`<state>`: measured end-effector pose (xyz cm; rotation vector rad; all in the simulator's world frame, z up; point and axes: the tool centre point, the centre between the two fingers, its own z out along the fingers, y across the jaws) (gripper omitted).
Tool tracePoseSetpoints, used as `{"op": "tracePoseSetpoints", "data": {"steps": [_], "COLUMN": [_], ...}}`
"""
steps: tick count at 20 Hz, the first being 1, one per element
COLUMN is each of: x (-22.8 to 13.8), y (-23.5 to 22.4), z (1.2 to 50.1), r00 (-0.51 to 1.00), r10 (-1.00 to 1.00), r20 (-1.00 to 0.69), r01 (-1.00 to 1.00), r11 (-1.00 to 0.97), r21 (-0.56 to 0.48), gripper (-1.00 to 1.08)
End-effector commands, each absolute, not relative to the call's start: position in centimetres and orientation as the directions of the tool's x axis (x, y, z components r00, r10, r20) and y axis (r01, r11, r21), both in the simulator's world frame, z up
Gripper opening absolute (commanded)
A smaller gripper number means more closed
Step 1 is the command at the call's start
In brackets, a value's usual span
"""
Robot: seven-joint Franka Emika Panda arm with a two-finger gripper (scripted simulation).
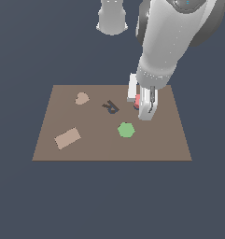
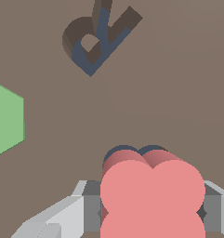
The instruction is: Insert a designated object into the corresponding slot on a board.
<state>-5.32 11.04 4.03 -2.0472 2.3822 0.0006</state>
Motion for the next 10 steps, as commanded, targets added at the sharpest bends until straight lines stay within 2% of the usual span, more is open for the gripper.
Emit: {"op": "tracePoseSetpoints", "data": {"steps": [1,10], "x": [-5.29,-5.31], "y": [11.04,11.02], "z": [4.05,3.1], "r00": [-0.149,-0.148], "r10": [-0.989,-0.989], "r20": [-0.001,-0.001], "r01": [-0.989,-0.989], "r11": [0.149,0.148], "r21": [-0.001,0.001], "gripper": [-1.0,-1.0]}}
